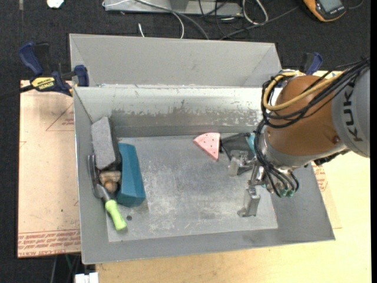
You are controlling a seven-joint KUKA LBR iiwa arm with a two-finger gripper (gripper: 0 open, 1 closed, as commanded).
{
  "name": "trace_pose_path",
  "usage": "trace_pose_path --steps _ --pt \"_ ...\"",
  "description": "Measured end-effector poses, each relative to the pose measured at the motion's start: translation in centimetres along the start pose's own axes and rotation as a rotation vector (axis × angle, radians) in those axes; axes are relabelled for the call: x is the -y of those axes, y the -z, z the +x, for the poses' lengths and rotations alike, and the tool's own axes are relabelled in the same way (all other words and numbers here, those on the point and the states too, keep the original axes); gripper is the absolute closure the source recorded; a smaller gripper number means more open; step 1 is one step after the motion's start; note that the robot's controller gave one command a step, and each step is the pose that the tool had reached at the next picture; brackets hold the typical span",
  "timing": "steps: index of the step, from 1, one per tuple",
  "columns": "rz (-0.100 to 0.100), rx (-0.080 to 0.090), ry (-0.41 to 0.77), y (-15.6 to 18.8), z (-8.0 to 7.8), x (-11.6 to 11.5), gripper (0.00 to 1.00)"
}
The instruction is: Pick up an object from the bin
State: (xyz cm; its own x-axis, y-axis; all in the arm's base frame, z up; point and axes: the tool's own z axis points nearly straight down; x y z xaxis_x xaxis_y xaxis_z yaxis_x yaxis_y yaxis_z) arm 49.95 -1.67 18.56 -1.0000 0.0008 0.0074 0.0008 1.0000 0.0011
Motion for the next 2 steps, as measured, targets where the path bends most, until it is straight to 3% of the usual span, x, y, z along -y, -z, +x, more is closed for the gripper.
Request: trace_pose_path --steps 1,2 --pt "0.001 0.008 0.001 0.4 -0.2 0.0 0.0" --pt "0.001 0.011 0.122 -7.1 -3.3 5.4 0.0"
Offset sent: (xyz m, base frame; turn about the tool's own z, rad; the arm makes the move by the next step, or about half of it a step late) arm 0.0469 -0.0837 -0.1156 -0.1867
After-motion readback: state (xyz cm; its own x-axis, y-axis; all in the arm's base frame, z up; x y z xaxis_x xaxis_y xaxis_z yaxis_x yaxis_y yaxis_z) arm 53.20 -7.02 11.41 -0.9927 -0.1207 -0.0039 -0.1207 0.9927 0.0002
